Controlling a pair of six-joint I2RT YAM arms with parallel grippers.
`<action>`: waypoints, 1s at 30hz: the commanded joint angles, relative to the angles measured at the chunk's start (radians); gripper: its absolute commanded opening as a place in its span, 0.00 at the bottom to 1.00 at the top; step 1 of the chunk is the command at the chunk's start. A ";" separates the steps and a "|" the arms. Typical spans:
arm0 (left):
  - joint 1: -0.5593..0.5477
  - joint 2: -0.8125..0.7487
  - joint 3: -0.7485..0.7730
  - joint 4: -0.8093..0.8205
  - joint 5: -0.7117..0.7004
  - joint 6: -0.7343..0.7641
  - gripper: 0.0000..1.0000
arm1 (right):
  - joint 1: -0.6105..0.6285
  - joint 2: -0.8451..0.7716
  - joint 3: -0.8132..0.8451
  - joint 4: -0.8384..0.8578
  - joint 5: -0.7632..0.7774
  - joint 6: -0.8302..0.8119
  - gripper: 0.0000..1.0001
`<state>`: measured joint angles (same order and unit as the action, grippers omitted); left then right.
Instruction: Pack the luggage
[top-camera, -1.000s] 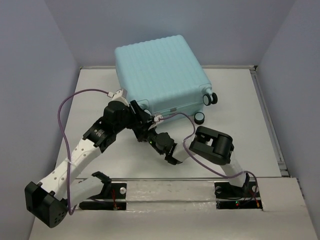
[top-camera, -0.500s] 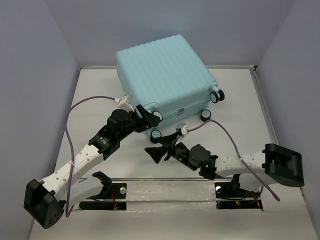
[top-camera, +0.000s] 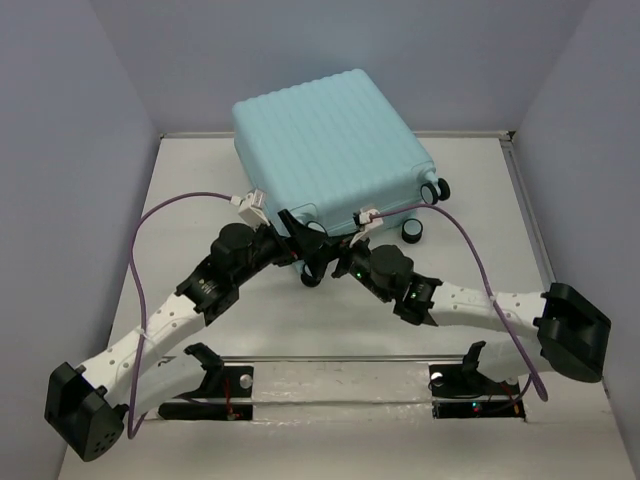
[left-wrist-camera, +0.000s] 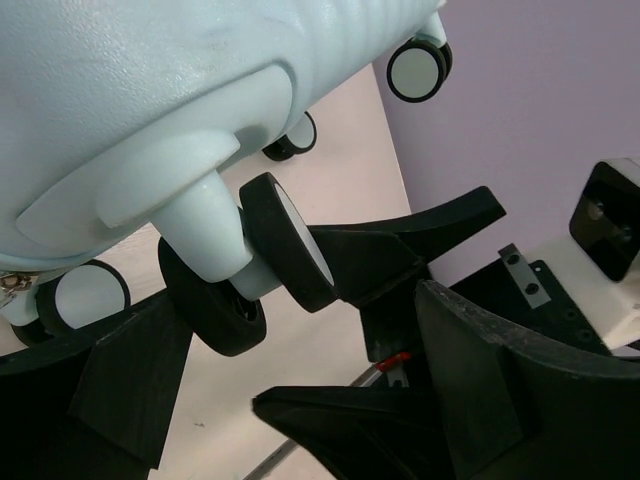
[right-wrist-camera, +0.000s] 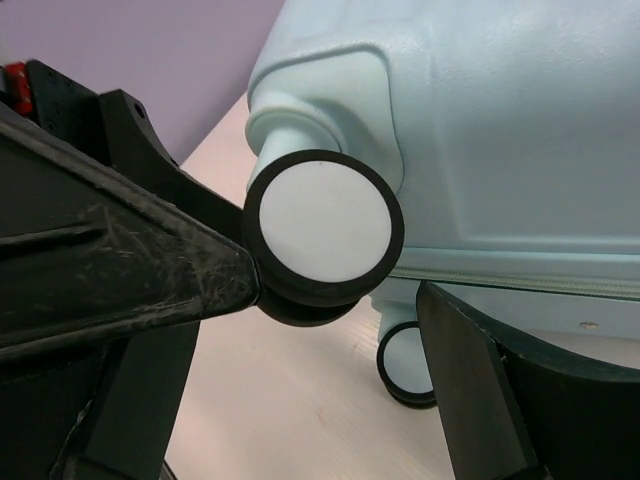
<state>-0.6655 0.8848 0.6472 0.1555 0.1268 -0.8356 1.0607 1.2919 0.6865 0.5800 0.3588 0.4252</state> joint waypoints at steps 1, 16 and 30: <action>-0.011 -0.049 0.042 0.302 0.046 0.024 0.99 | -0.028 0.067 0.081 0.070 -0.076 -0.026 0.93; -0.011 -0.072 -0.015 0.299 0.017 0.029 0.99 | -0.067 0.233 0.108 0.446 -0.083 0.050 0.80; -0.011 -0.216 -0.023 0.034 -0.214 0.118 0.99 | -0.076 0.241 0.128 0.495 -0.031 0.012 0.52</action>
<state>-0.6609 0.7746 0.6140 0.1970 0.0021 -0.7750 0.9939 1.5352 0.7380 0.9054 0.2760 0.4576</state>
